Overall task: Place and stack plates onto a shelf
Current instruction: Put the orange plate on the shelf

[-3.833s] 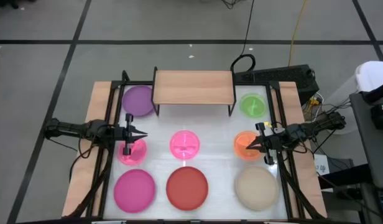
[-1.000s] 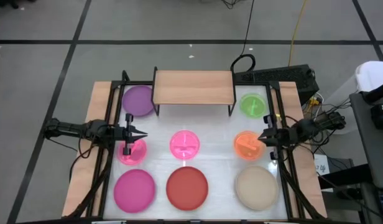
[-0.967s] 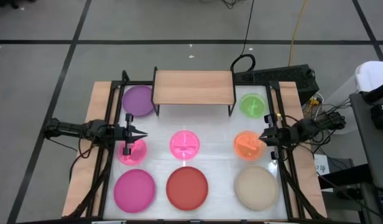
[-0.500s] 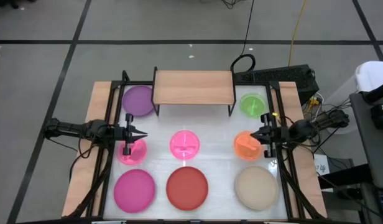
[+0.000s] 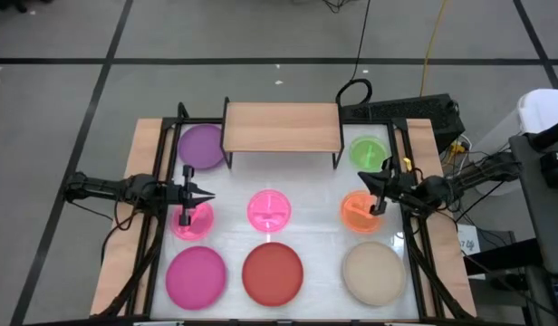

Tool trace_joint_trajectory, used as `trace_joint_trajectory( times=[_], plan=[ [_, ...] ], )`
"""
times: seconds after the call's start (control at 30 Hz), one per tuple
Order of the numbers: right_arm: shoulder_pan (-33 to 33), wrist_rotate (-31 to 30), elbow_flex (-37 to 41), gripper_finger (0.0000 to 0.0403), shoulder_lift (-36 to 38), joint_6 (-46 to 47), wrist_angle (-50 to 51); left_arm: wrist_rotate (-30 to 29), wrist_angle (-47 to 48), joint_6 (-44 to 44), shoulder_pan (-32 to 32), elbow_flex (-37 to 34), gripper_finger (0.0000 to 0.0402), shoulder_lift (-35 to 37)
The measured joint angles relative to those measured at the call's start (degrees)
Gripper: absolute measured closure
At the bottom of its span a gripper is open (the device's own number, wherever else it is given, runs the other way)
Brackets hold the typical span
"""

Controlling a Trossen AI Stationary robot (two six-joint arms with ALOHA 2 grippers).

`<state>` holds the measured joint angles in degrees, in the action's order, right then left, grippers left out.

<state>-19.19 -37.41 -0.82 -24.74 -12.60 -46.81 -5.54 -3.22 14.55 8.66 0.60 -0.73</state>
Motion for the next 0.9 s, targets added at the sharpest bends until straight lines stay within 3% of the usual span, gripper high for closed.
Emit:
trace_joint_trajectory(
  times=[0.3, 0.5, 0.73, 0.9],
  plan=[
    [5.68, 0.37, -1.05, 0.0403, -8.95, -1.89, -0.11, 0.00, 0.00, 0.00, -0.01, 0.00, 0.0366, -0.01],
    [7.90, 10.47, -5.77, 0.0403, -14.45, 3.88, 3.85, 0.00, 0.00, 0.00, 0.00, 0.00, 0.0366, 0.00],
    [7.84, 15.20, -11.09, 0.0403, -22.03, 8.56, 9.94, -0.01, 0.00, 0.00, -0.01, 0.00, 0.0366, -0.02],
    [7.84, 15.19, -11.43, 0.0403, -26.66, 8.74, 9.90, -0.01, 0.00, 0.00, 0.00, 0.00, 0.0366, -0.01]
  ],
)
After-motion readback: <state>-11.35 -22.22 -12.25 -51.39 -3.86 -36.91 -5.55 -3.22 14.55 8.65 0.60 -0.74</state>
